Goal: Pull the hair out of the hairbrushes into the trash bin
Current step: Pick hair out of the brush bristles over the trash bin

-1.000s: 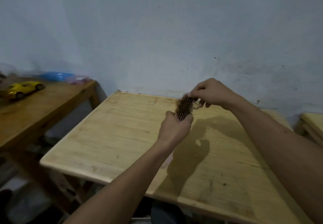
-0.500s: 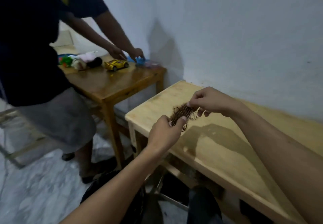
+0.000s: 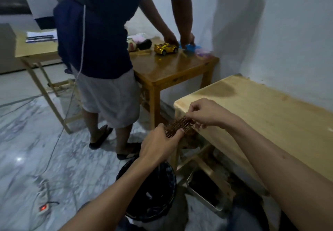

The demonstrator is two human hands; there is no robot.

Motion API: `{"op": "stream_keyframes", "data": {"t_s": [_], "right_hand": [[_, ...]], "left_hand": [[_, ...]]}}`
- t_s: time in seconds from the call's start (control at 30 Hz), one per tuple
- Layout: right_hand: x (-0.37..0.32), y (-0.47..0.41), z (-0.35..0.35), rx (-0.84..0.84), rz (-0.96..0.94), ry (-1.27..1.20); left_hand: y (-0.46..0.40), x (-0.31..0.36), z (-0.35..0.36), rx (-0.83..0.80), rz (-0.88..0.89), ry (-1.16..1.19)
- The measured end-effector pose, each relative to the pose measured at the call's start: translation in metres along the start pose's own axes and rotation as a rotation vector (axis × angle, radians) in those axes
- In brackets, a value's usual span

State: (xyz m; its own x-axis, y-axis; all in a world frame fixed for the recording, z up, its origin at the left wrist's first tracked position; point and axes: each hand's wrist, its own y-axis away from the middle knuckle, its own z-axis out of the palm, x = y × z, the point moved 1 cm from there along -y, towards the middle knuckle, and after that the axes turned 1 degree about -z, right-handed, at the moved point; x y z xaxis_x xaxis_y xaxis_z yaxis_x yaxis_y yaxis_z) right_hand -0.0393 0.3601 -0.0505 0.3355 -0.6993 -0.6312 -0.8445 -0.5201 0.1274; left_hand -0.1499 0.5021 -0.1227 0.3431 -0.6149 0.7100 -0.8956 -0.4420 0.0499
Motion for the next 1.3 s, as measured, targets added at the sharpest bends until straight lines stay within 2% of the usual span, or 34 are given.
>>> {"op": "stream_keyframes", "data": {"t_s": [0.23,0.4,0.53,0.63,0.7,0.83,1.07,1.2,1.3], "right_hand": [[-0.027,-0.019,0.084,-0.115,-0.065,0.128],[-0.031,-0.024,0.118,-0.207,-0.14,0.026],[-0.018,-0.034,0.143,-0.199,-0.015,-0.063],[-0.013,-0.036,0.16,-0.324,0.112,-0.251],[-0.01,-0.035,0.171,-0.391,0.126,-0.353],[-0.004,-0.034,0.184,-0.328,0.092,-0.354],[0.002,-0.026,0.181,-0.32,0.043,-0.301],[0.015,-0.021,0.173,-0.272,0.093,-0.386],[0.026,-0.021,0.165,-0.19,0.166,-0.483]], "left_hand": [[0.011,-0.084,-0.018,0.034,-0.093,-0.127],[0.021,-0.121,-0.022,0.041,-0.173,-0.116],[0.028,-0.14,-0.022,0.079,-0.266,0.069],[0.035,-0.145,-0.02,0.133,-0.306,0.142],[0.04,-0.147,-0.017,0.165,-0.335,0.169],[0.051,-0.157,-0.003,0.211,-0.43,0.243],[0.058,-0.18,0.02,0.269,-0.585,0.309],[0.057,-0.186,0.022,0.307,-0.596,0.293],[0.058,-0.195,0.018,0.345,-0.619,0.382]]}}
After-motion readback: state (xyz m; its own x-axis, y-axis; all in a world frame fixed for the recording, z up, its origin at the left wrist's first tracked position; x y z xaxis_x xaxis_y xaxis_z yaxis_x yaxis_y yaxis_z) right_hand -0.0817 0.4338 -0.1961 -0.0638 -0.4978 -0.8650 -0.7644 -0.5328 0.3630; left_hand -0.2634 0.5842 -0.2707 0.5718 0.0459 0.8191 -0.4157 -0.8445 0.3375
